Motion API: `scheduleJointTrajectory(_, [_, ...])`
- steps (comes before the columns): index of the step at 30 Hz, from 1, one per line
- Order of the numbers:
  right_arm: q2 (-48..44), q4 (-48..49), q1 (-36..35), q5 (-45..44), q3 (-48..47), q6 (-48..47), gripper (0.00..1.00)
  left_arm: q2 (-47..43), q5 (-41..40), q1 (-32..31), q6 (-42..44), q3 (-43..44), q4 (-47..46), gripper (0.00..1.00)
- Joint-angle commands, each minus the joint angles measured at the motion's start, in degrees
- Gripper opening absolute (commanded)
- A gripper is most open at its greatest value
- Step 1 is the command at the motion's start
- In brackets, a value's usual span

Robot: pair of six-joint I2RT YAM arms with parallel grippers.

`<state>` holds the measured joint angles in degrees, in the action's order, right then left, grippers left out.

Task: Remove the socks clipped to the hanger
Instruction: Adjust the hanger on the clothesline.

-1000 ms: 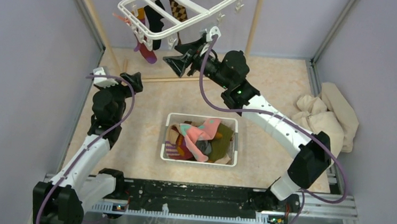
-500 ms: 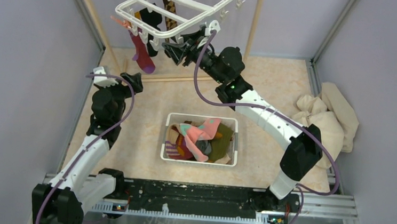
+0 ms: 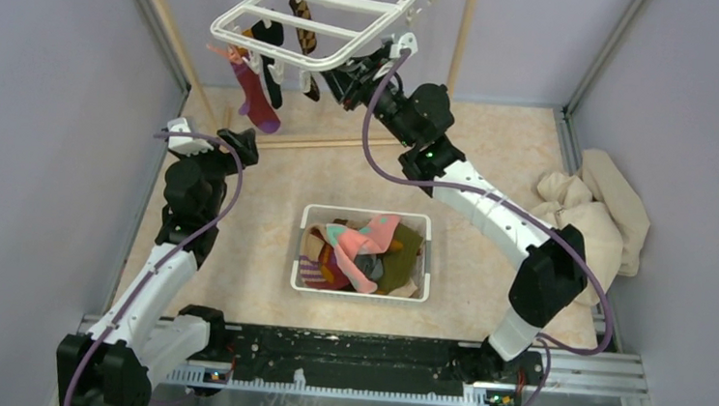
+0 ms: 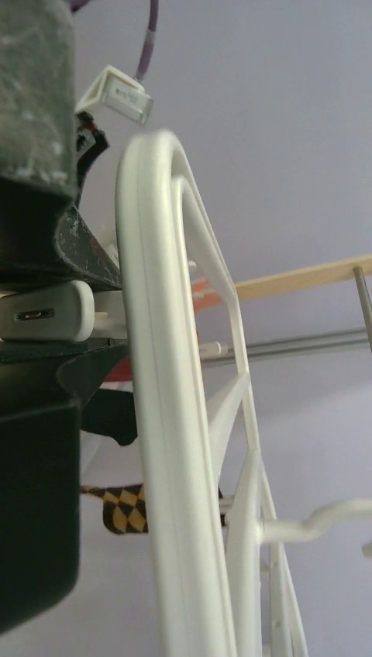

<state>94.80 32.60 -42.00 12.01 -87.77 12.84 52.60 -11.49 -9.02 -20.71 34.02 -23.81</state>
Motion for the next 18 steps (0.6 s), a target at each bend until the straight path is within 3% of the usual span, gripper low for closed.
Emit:
scheduleJointTrajectory(1, [-3.5, 4.3, 4.3, -0.3, 0.4, 3.5, 0.15, -0.3, 0.8, -0.3, 1.0, 1.8, -0.5, 0.95])
scheduleJointTrajectory(12, [-1.3, 5.8, 16.7, 2.8, -1.8, 11.5, 0.15, -0.4, 0.7, -0.3, 1.1, 1.8, -0.7, 0.95])
scheduleJointTrajectory(18, [4.2, 5.8, 23.2, 4.0, -8.4, 15.6, 0.17, -0.2, 0.8, -0.4, 1.2, 1.7, -0.8, 0.95])
